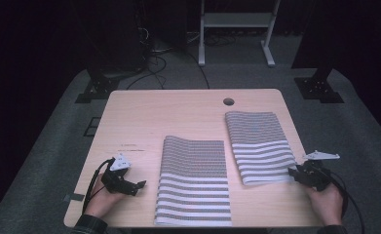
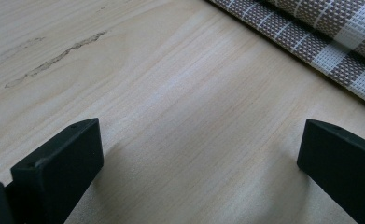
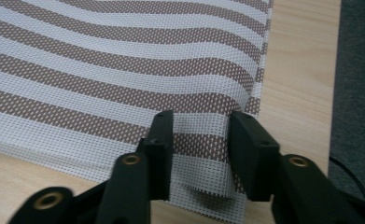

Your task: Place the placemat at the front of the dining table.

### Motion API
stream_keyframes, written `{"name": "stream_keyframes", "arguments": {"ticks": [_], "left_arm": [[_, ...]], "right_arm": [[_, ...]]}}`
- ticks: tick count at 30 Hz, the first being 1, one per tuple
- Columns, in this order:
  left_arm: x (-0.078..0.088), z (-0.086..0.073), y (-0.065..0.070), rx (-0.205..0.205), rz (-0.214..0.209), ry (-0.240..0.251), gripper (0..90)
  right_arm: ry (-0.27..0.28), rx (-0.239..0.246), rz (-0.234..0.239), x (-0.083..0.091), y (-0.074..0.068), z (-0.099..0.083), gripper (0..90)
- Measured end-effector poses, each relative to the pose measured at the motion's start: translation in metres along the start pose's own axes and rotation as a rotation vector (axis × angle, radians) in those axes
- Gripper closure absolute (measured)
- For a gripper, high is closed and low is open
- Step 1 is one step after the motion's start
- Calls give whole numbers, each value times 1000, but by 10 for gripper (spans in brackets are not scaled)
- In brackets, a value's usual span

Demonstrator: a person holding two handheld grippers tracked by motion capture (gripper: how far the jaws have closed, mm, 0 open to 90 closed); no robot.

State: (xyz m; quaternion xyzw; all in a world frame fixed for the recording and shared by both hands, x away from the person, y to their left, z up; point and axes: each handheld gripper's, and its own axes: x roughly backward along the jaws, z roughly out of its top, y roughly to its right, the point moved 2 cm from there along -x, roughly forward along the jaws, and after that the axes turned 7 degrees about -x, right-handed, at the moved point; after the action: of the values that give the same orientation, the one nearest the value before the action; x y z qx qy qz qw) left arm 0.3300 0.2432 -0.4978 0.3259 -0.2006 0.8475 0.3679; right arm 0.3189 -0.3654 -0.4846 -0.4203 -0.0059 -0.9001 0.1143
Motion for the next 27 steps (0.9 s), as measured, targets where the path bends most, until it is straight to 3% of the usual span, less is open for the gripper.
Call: {"name": "stream_keyframes", "arguments": {"ticks": [10, 19, 27], "left_arm": [[0, 0, 0, 1, 1, 0, 0], [0, 0, 0, 1, 1, 1, 0], [0, 0, 0, -1, 1, 0, 0]], "right_arm": [[-7, 4, 17, 0, -2, 1, 851], [-10, -13, 24, 5, -2, 4, 870], [23, -6, 39, 16, -5, 11, 872]]}}
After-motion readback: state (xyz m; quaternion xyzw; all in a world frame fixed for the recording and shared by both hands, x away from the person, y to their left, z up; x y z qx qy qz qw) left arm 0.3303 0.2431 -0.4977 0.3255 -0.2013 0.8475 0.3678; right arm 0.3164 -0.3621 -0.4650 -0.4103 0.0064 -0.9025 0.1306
